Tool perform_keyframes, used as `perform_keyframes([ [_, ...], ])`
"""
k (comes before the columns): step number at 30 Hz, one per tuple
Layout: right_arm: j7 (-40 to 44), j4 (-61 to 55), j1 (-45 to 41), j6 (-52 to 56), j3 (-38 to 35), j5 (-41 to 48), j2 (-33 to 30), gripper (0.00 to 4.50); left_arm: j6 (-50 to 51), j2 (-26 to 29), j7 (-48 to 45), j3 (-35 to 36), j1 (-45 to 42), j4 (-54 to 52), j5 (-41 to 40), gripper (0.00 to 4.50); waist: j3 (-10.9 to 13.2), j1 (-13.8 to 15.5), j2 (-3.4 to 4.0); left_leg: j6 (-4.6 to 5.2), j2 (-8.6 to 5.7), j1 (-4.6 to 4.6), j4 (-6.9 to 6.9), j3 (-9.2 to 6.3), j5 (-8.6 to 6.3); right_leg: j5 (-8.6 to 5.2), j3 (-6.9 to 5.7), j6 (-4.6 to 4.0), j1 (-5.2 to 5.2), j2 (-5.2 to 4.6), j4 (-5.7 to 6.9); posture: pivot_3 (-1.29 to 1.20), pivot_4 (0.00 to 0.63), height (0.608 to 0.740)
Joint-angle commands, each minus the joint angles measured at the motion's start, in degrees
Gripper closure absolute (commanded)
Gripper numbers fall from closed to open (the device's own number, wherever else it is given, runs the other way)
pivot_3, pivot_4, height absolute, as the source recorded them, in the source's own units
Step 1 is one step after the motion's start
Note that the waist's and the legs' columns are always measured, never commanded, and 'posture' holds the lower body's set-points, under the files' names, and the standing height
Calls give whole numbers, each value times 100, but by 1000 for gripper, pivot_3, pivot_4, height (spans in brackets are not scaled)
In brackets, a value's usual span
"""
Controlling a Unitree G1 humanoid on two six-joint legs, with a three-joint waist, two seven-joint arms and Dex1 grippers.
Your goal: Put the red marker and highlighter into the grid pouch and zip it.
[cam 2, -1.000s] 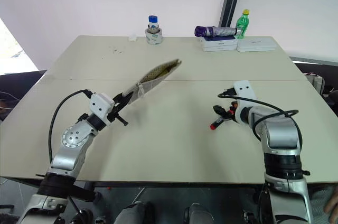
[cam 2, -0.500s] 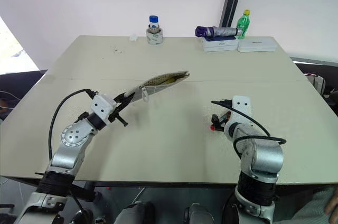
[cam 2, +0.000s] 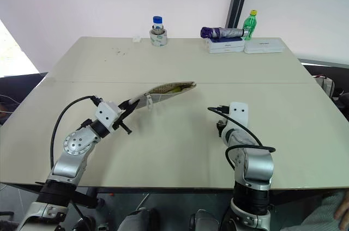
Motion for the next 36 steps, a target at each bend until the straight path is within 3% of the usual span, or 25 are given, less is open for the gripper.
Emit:
perform_keyframes([
  [1,269,158,-35,-209,276,28,-406,4121,-145,12,56,57,-55,-241,34,4500,0,-13,0,0,0,0,0,0,0,0,0,0,0,0,0,0,150,737],
  [5,1440,560,-234,-929,705,285,-1592,4118,-199,44,21,41,-67,-184,91,4500,1,-7,1,1,-1,0,2,0,0,0,0,0,0,0,0,0,150,737],
  [8,3506,1232,-359,-2910,1200,189,-3495,4118,-363,216,-134,54,-111,43,134,4500,24,30,20,5,-6,-8,1,4,-3,-1,4,1,-9,0,-2,0,150,737],
  [13,5081,1845,-770,-5336,1698,86,-4732,4118,-584,368,-314,-21,-172,277,157,4500,33,-14,5,17,-6,-16,3,6,-9,-3,4,8,-13,2,-12,0,150,737],
  [19,5503,1890,-1155,-6123,2114,-86,-4585,4118,-649,368,-429,-19,-225,383,152,4500,39,21,-4,3,14,-15,2,2,-1,-1,0,13,-14,21,-10,0,150,737],
  [25,5222,2283,-1479,-6685,2633,-957,-4357,4118,-673,357,-459,-94,-169,286,222,4500,39,39,-5,4,1,-15,15,4,-2,4,0,18,-7,0,-10,0,150,737],
  [36,5103,2168,-1849,-6812,3152,-1587,-3549,4118,-776,317,-624,-417,-242,245,441,4500,39,16,-4,3,2,-15,14,4,0,4,0,18,-9,1,-5,0,150,737],
])
